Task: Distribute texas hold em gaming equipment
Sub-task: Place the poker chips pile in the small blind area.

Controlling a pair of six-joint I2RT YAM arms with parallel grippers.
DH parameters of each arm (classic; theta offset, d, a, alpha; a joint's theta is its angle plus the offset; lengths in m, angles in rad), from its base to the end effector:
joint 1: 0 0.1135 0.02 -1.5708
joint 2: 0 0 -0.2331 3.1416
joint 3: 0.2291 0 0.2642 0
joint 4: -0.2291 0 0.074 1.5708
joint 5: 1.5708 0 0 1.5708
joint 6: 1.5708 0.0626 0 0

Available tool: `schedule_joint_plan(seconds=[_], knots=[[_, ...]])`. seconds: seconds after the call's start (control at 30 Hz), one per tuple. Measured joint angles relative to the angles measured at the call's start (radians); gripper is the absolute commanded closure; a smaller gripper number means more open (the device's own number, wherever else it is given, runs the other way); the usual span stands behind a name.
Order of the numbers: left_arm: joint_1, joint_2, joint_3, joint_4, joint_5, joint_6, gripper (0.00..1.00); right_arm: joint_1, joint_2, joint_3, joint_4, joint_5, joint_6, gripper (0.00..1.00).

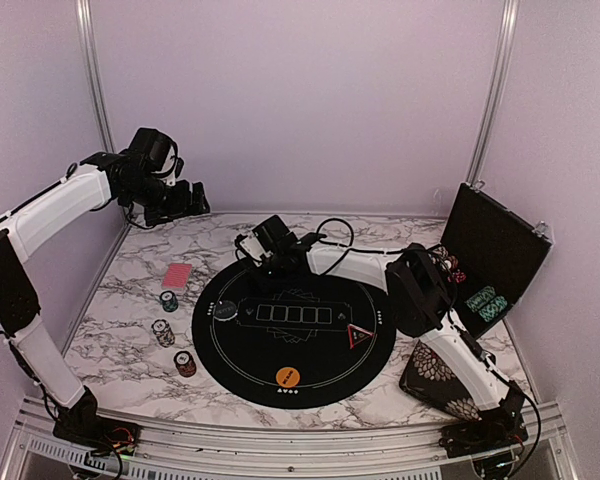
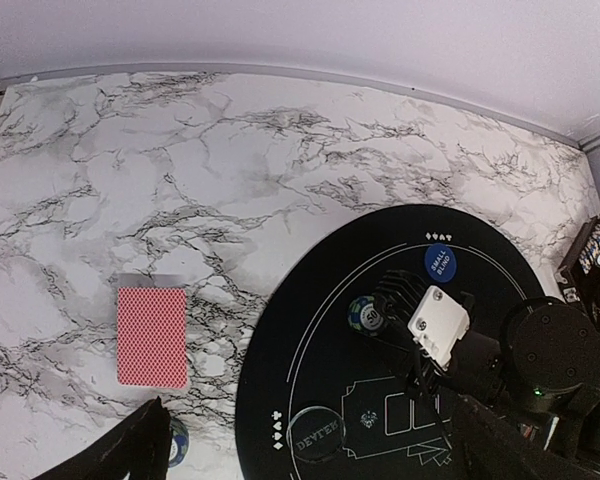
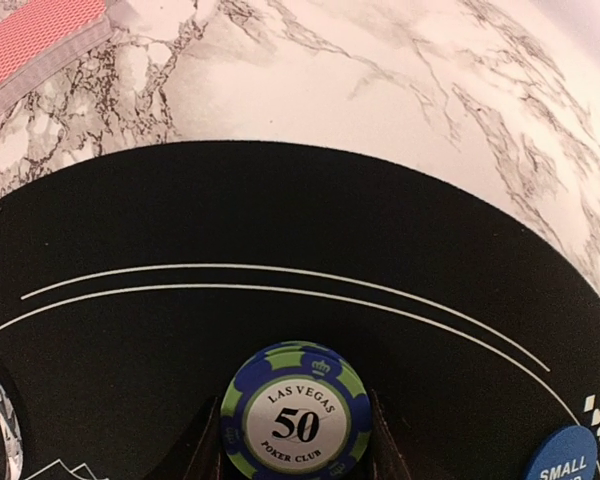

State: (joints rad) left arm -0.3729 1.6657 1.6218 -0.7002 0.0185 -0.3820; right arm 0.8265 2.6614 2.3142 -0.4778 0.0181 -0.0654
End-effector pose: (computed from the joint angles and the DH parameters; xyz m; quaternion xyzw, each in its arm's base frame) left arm 0.3742 -0.1476 0.3017 -0.0004 0.9157 -0.1559 0.3703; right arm 0.3950 0.4272 0.0897 -0.3987 0.8416 0.1275 0.3414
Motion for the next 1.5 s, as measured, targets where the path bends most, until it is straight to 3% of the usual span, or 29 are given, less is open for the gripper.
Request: schedule_joint_plan(seconds=[1.5], knots=[[0.0,0.0,0.0,0.0,0.026,0.0,0.01,-0.169,0.053,0.06,0.063,0.082,-0.009,0.6]])
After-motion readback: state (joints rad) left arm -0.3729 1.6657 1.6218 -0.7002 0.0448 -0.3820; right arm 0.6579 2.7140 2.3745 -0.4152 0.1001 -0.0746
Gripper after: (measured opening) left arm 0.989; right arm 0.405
